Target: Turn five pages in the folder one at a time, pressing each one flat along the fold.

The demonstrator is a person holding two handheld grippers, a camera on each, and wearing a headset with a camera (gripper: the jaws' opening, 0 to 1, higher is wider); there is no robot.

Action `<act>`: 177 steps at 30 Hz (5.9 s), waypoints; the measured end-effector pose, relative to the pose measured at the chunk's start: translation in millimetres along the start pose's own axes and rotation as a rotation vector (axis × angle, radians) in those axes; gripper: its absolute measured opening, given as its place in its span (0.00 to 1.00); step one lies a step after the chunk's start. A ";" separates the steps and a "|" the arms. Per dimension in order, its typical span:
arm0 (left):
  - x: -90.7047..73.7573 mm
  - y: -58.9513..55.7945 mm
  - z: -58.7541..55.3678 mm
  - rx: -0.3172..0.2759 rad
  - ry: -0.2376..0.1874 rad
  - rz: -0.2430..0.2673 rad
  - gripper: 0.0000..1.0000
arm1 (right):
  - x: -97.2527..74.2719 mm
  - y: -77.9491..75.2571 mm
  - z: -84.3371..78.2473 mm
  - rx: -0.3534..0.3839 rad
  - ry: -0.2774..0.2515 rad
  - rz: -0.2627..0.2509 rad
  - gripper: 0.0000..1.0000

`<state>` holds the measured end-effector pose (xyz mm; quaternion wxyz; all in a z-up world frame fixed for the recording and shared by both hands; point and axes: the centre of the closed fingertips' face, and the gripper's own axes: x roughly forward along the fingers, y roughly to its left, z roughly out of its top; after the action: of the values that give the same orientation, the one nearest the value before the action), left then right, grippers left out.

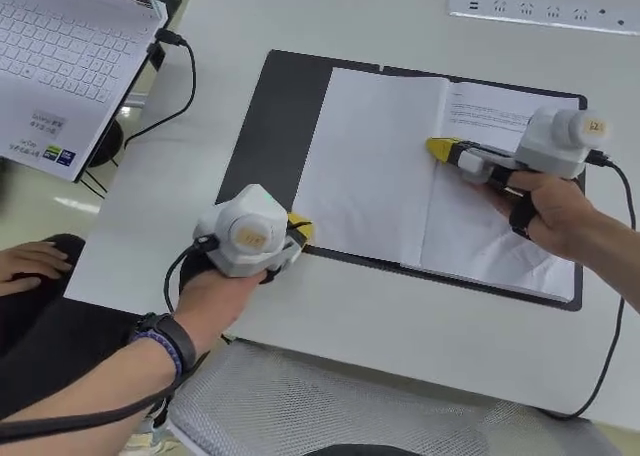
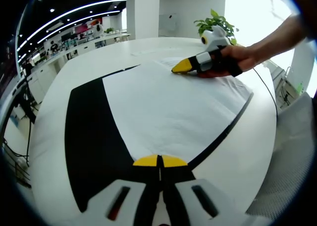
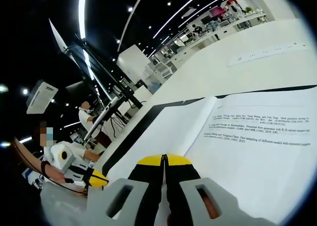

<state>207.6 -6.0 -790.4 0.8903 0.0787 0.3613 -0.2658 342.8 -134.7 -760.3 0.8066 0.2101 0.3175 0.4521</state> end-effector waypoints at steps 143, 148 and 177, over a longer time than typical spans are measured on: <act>-0.7 1.7 0.2 -0.041 -0.024 -0.018 0.00 | -50.9 95.4 -114.2 0.005 0.080 0.152 0.00; -0.6 2.2 0.1 -0.043 -0.026 -0.018 0.00 | -51.9 96.6 -117.0 0.004 0.092 0.158 0.00; -0.7 -5.1 2.2 -0.132 -0.001 -0.068 0.07 | -58.7 89.6 -119.4 0.033 0.127 0.127 0.05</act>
<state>205.7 -10.8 -788.1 0.8841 0.0073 0.3803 -0.2715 182.7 -134.1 -770.1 0.7509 0.2140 0.3614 0.5096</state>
